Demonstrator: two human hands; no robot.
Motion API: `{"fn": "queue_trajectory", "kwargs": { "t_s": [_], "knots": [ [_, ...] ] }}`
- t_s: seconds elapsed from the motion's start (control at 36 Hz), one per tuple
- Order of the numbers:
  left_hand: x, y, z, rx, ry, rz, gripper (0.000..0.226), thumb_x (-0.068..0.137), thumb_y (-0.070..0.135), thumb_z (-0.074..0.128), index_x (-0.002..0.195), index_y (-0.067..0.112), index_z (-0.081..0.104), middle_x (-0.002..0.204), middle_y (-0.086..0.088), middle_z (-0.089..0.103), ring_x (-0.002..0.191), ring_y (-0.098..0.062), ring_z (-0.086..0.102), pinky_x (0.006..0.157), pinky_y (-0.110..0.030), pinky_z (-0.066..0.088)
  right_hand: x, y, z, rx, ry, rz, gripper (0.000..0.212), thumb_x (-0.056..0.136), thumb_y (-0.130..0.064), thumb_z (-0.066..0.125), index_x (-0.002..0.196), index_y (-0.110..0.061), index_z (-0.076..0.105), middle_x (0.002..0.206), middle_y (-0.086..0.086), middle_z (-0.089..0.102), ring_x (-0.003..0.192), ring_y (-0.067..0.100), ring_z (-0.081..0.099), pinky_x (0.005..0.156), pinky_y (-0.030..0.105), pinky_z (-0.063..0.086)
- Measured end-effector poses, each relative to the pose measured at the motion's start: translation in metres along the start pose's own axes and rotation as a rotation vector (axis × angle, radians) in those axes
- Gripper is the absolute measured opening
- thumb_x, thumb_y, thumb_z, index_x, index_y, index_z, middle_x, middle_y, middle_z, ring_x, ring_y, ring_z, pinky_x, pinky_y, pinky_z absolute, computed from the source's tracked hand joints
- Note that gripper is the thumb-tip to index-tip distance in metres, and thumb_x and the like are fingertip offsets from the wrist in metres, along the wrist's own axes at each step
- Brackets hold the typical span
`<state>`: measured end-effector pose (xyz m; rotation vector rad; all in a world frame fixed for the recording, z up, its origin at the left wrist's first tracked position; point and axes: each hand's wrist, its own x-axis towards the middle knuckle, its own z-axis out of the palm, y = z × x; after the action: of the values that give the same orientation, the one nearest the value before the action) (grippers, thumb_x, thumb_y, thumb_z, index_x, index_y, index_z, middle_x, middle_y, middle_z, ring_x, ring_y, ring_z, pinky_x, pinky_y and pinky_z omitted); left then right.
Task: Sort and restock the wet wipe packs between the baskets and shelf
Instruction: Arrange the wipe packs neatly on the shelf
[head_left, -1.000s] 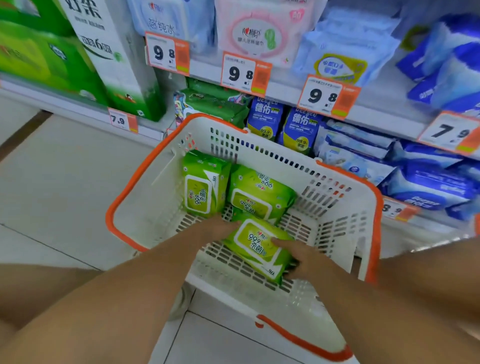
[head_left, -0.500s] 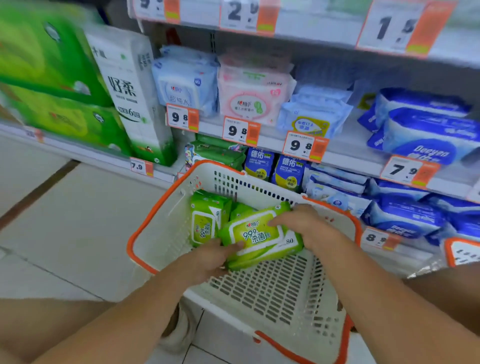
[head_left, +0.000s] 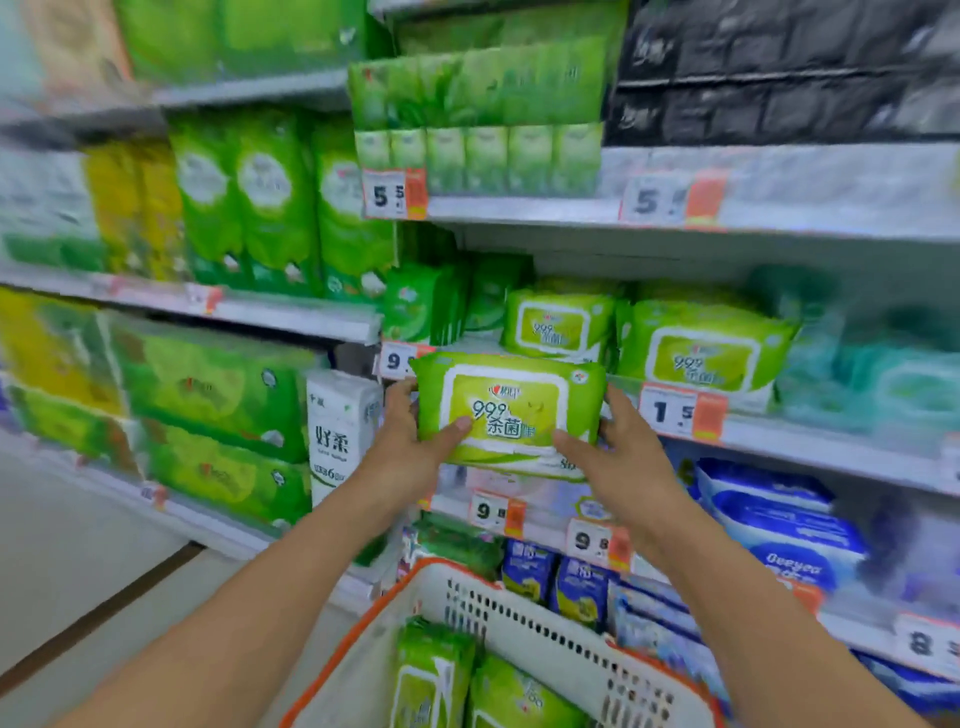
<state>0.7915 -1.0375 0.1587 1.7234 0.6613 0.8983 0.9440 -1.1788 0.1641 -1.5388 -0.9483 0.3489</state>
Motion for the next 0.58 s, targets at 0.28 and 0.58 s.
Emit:
{"fn": "queue_trajectory", "kwargs": {
  "t_s": [0.28,0.58],
  "knots": [
    [0.087,0.042,0.010,0.005,-0.044,0.181,0.061,0.092,0.010,0.066,0.137,0.018,0.025,0.136,-0.002,0.057,0.112,-0.019,0.062,0.097,-0.036,0.052,0.069,-0.027,-0.027,-0.112,0.145,-0.184,0.063,0.080,-0.010,0.081,0.127,-0.030,0.045,0.120,-0.006,0.066,0.110,0.011,0.066,0.096,0.045,0.055],
    [0.204,0.000,0.057,0.345,-0.125,0.111,0.066,0.091,0.021,0.069,0.135,0.010,0.020,0.123,-0.012,0.059,0.108,-0.033,0.062,0.093,-0.045,0.052,0.181,-0.007,-0.030,-0.829,0.189,-0.030,0.106,0.073,-0.022,0.087,0.150,-0.012,0.015,0.098,0.013,0.062,0.098,0.037,0.064,0.075,0.038,0.049]
  ]
}}
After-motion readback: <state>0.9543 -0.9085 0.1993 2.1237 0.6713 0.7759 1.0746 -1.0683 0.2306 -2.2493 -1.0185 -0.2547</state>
